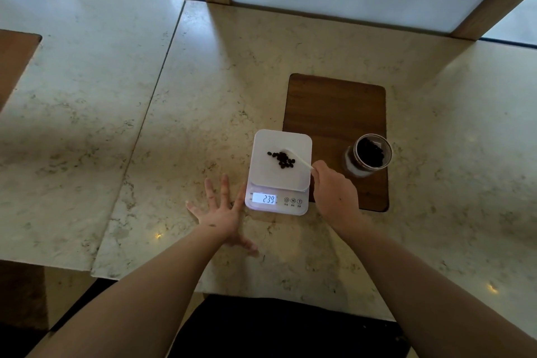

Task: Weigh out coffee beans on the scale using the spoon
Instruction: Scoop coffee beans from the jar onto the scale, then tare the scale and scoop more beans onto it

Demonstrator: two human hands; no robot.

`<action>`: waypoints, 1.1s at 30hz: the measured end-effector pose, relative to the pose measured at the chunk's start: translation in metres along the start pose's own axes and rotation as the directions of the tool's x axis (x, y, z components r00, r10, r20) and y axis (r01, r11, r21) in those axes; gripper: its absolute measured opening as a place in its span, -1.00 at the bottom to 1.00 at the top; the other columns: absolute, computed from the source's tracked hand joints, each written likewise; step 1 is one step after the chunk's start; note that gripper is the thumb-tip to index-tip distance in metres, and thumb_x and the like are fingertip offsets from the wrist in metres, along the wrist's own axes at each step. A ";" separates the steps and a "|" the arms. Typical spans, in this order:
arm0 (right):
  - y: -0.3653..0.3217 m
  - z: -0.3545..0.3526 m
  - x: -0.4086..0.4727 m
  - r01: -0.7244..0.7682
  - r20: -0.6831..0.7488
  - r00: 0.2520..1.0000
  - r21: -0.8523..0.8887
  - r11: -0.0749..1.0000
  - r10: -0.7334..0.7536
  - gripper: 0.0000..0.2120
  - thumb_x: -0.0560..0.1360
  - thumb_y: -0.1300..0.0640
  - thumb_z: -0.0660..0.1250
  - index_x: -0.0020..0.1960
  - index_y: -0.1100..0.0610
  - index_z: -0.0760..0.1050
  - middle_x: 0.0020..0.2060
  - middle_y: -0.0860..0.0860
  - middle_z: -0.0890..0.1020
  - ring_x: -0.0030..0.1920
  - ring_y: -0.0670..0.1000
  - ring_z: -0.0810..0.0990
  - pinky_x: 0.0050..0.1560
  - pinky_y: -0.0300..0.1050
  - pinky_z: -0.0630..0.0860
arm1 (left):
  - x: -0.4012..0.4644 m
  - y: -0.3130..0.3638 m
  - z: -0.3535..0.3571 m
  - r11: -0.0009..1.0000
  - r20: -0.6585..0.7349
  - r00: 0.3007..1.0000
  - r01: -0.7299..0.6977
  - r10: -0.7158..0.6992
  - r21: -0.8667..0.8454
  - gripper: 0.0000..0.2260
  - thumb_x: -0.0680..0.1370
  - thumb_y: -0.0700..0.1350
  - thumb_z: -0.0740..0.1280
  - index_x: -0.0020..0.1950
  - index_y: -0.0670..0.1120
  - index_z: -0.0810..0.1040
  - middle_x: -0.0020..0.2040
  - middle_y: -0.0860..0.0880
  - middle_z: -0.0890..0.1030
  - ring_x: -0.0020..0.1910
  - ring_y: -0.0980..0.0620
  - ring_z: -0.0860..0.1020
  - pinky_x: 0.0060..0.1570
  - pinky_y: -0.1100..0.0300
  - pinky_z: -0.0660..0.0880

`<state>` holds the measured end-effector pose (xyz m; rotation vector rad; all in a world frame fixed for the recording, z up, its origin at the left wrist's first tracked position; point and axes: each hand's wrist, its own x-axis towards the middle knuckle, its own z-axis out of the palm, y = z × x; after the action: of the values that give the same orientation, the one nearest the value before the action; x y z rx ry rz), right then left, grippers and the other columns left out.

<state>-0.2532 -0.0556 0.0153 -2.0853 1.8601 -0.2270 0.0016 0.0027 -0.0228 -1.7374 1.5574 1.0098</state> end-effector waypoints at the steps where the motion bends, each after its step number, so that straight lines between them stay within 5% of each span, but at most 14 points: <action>1: -0.001 -0.002 -0.002 0.004 -0.020 1.000 0.020 1.000 -0.004 -0.83 0.65 0.08 0.10 -0.11 0.07 0.32 -0.48 -0.11 0.36 -0.55 -0.03 0.33 -0.52 -0.16 0.18 | 0.000 0.000 0.000 1.000 -0.003 1.000 -0.006 0.006 0.008 0.45 -0.02 0.68 0.39 0.19 0.28 -0.82 0.28 -0.06 -0.85 0.23 -0.31 -0.80 0.20 -0.74 -0.33; 6: -0.011 -0.008 -0.019 -0.156 -0.089 0.979 0.268 0.951 0.186 -0.77 0.68 -0.01 0.02 -0.06 0.06 0.33 -0.45 -0.07 0.46 -0.53 -0.03 0.43 -0.54 -0.10 0.29 | -0.005 0.001 -0.002 1.000 0.005 1.000 0.020 -0.020 -0.004 0.44 -0.01 0.68 0.40 0.12 0.28 -0.85 0.27 -0.06 -0.86 0.18 -0.29 -0.83 0.20 -0.73 -0.34; 12: -0.017 0.003 -0.079 -0.302 0.037 0.944 0.503 0.810 0.329 -0.80 0.67 0.01 0.08 -0.03 0.03 0.41 -0.34 -0.04 0.51 -0.39 -0.07 0.45 -0.39 -0.05 0.40 | -0.008 0.002 -0.005 0.999 0.015 1.000 0.027 -0.028 0.017 0.42 0.02 0.68 0.40 0.11 0.29 -0.85 0.25 -0.05 -0.86 0.21 -0.30 -0.81 0.22 -0.74 -0.30; 20: -0.005 0.015 -0.145 -0.347 0.178 0.938 0.465 0.814 0.298 -0.79 0.66 -0.02 0.08 -0.09 -0.01 0.41 -0.36 -0.04 0.51 -0.40 -0.05 0.45 -0.41 -0.10 0.34 | -0.008 0.002 -0.005 1.000 0.003 1.000 0.017 -0.017 0.024 0.41 0.00 0.69 0.36 0.11 0.30 -0.85 0.29 -0.05 -0.85 0.29 -0.32 -0.77 0.25 -0.75 -0.25; 33: 0.013 0.012 -0.136 -0.381 0.156 0.924 0.457 0.804 0.349 -0.81 0.66 0.01 0.11 -0.09 -0.04 0.41 -0.42 -0.06 0.49 -0.47 -0.10 0.40 -0.47 -0.13 0.32 | -0.006 0.000 -0.003 0.999 -0.012 1.000 0.015 -0.015 0.030 0.42 -0.06 0.72 0.33 0.16 0.32 -0.83 0.27 -0.03 -0.85 0.28 -0.30 -0.77 0.26 -0.75 -0.25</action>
<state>-0.2789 0.0789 0.0138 -1.3580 1.8839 -0.4640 0.0021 0.0037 -0.0161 -1.7350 1.5563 0.9664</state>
